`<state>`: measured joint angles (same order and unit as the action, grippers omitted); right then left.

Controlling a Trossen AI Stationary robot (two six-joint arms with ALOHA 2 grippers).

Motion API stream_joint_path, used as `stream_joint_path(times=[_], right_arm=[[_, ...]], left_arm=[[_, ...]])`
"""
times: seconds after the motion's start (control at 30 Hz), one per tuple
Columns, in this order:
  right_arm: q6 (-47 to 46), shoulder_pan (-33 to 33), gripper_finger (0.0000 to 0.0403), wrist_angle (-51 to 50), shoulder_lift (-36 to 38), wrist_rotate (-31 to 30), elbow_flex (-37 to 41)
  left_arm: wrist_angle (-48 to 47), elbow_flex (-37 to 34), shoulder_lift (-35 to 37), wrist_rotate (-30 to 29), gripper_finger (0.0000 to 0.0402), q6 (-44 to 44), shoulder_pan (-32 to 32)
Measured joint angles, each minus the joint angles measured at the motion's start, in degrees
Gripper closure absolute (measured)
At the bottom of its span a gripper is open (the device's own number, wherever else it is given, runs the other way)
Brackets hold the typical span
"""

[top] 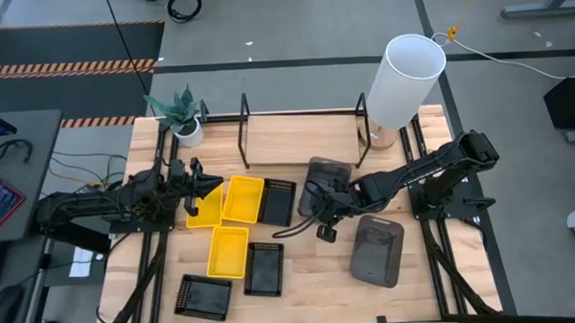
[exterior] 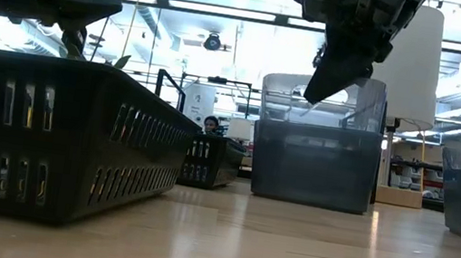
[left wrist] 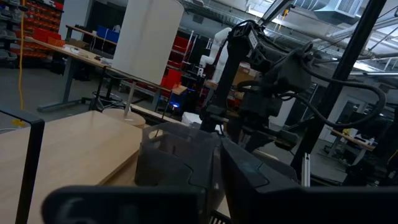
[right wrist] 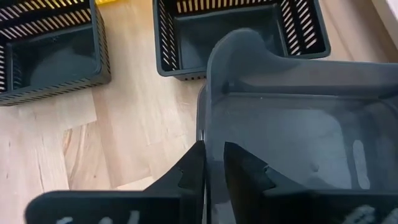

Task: Stack baskets on shelf by color
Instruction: Stack the bottom transparent black bin on the top transparent black bin

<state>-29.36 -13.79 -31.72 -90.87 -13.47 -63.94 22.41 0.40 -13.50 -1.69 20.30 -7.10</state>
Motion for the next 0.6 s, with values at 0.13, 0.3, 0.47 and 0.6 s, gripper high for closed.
stream_joint_path(times=[0.13, 0.3, 0.47, 0.6], right_arm=[[-0.4, 0.0, 0.0313, 0.0, 0.0, -0.2, 0.0], [-0.6, 0.0, 0.0283, 0.0, 0.0, -0.6, 0.0], [-0.6, 0.2, 0.0259, -0.5, 0.0, -1.2, -0.9], [0.9, 0.1, 0.0245, -2.9, 0.0, -1.7, -3.6]], left_arm=[[0.0, 0.0, 0.0, 0.0, 0.0364, 0.0, 0.0], [0.0, 0.0, 0.0, 0.0, 0.0371, 0.0, 0.0], [0.0, 0.0, 0.0, 0.0, 0.0369, 0.0, 0.0], [0.0, 0.0, 0.0, 0.0, 0.0364, 0.0, 0.0]])
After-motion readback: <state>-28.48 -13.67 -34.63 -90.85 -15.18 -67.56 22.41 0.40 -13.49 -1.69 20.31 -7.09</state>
